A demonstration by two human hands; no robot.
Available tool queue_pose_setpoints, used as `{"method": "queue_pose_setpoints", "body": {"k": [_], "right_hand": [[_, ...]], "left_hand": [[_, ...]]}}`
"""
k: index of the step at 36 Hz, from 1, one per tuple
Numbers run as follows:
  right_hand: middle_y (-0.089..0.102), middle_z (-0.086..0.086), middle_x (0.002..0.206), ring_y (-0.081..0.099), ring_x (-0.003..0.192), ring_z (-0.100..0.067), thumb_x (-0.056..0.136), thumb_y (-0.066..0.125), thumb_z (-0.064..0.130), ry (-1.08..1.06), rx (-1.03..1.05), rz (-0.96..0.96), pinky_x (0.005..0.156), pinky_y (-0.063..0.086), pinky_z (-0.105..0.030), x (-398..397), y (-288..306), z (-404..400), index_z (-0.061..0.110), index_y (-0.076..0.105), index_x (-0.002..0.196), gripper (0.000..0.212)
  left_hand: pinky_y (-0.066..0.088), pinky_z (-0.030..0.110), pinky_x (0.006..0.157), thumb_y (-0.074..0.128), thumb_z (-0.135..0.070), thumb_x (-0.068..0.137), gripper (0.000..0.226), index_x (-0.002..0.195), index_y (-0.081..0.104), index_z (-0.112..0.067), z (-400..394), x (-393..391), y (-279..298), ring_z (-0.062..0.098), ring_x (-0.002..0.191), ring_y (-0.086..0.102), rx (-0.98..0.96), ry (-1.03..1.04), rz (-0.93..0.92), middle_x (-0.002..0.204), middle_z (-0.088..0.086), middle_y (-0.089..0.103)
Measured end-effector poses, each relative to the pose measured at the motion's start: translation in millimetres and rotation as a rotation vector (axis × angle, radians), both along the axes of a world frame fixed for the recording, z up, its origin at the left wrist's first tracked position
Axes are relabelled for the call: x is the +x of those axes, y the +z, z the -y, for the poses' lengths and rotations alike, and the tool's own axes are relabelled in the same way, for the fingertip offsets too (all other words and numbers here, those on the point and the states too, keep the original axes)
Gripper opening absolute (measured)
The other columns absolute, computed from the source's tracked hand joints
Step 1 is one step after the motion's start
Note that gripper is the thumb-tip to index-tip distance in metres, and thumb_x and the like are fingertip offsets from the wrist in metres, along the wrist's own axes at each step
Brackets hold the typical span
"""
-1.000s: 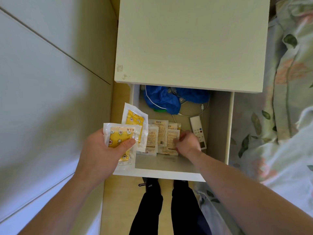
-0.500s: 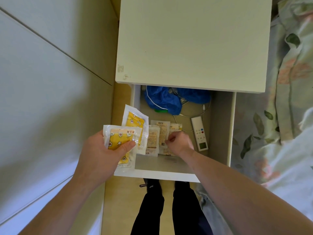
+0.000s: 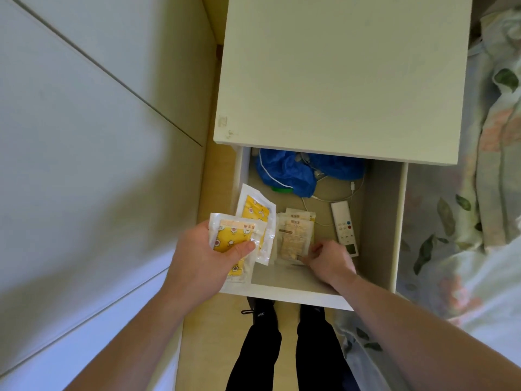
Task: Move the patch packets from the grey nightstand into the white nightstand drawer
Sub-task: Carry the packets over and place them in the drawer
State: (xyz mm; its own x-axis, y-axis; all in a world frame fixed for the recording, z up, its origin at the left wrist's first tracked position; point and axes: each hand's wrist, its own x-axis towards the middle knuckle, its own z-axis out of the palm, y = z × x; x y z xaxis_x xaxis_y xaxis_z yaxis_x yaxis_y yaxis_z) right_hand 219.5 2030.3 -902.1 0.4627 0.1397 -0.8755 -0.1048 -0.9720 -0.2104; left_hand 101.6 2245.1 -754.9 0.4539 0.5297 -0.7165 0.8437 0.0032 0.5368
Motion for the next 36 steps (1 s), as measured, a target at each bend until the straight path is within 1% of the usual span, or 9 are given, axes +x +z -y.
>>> {"method": "queue_pose_setpoints", "body": {"k": [4, 10, 13, 17, 24, 26, 29, 33, 36], "right_hand": [[0.065, 0.007, 0.098, 0.063, 0.087, -0.012, 0.090, 0.076, 0.035, -0.191, 0.102, -0.034, 0.064, 0.049, -0.024, 4.0, 14.7, -2.6, 0.028, 0.058, 0.106, 0.025], [0.078, -0.001, 0.109, 0.075, 0.097, -0.020, 0.101, 0.055, 0.047, -0.614, 0.468, -0.414, 0.084, 0.059, -0.038, 14.3, 54.6, -21.6, 0.024, 0.072, 0.116, 0.032], [0.077, -0.009, 0.113, 0.074, 0.103, -0.024, 0.092, 0.062, 0.048, -0.680, 0.585, -0.557, 0.085, 0.058, -0.037, 16.6, 70.6, -23.2, 0.013, 0.070, 0.120, 0.045], [0.076, -0.013, 0.113, 0.075, 0.103, -0.029, 0.091, 0.070, 0.016, -0.731, 0.677, -0.540, 0.081, 0.063, -0.036, 18.5, 76.8, -18.1, 0.005, 0.067, 0.120, 0.031], [0.079, -0.004, 0.103, 0.077, 0.094, -0.020, 0.095, 0.068, 0.020, -0.896, 0.571, -0.313, 0.078, 0.059, -0.033, 35.1, 54.8, -3.4, 0.013, 0.069, 0.113, 0.018], [0.079, -0.001, 0.101, 0.076, 0.094, -0.018, 0.095, 0.070, 0.022, -0.862, 0.500, -0.219, 0.081, 0.060, -0.035, 39.4, 41.3, 2.6, 0.018, 0.069, 0.109, 0.014], [0.078, 0.000, 0.101, 0.074, 0.097, -0.020, 0.095, 0.071, 0.027, -0.592, 0.361, -0.083, 0.091, 0.059, -0.042, 37.2, 18.7, 8.9, 0.022, 0.070, 0.107, 0.013], [0.073, 0.002, 0.101, 0.068, 0.090, -0.013, 0.097, 0.067, 0.030, -0.270, 0.270, -0.047, 0.071, 0.056, -0.028, 26.3, 6.8, -2.3, 0.024, 0.067, 0.110, 0.014], [0.073, 0.000, 0.106, 0.070, 0.097, -0.019, 0.097, 0.067, 0.032, -0.177, 0.238, -0.039, 0.086, 0.061, -0.041, 18.4, -1.1, -12.2, 0.026, 0.068, 0.117, 0.021]], "left_hand": [[0.061, 0.030, 0.069, 0.085, -0.041, 0.075, 0.030, 0.099, 0.074, -0.026, 2.2, 0.3, -1.3, 0.001, 0.078, 0.073, -0.039, -0.056, -0.010, 0.088, -0.015, 0.077], [0.052, 0.012, 0.055, 0.083, -0.041, 0.078, 0.024, 0.098, 0.074, -0.030, 9.7, -0.5, -1.5, -0.005, 0.075, 0.071, -0.125, -0.123, -0.016, 0.084, -0.022, 0.075], [0.051, 0.011, 0.053, 0.084, -0.037, 0.078, 0.024, 0.098, 0.074, -0.028, 15.6, -1.7, -3.4, -0.003, 0.075, 0.072, -0.149, -0.131, -0.002, 0.084, -0.021, 0.076], [0.050, 0.011, 0.051, 0.083, -0.038, 0.078, 0.021, 0.094, 0.074, -0.029, 23.1, -0.8, -6.3, -0.003, 0.072, 0.072, -0.146, -0.134, -0.020, 0.079, -0.020, 0.075], [0.045, 0.007, 0.046, 0.079, -0.039, 0.083, 0.017, 0.093, 0.065, -0.036, 23.5, -0.7, -14.2, -0.013, 0.068, 0.066, -0.087, -0.101, -0.052, 0.075, -0.027, 0.067], [0.044, 0.008, 0.046, 0.077, -0.041, 0.084, 0.019, 0.096, 0.063, -0.037, 21.8, -2.8, -15.4, -0.007, 0.068, 0.067, -0.056, -0.096, -0.074, 0.081, -0.026, 0.065], [0.044, 0.009, 0.051, 0.076, -0.046, 0.083, 0.025, 0.102, 0.068, -0.032, 18.5, -8.0, -17.9, -0.001, 0.074, 0.068, -0.005, -0.073, -0.109, 0.087, -0.023, 0.067], [0.047, 0.011, 0.052, 0.077, -0.047, 0.082, 0.029, 0.102, 0.073, -0.027, 14.8, -14.0, -20.4, -0.001, 0.072, 0.070, 0.021, -0.059, -0.117, 0.088, -0.015, 0.073], [0.047, 0.010, 0.051, 0.077, -0.045, 0.082, 0.027, 0.101, 0.072, -0.026, 13.6, -16.7, -19.5, -0.002, 0.071, 0.070, 0.017, -0.051, -0.113, 0.088, -0.014, 0.073]]}}
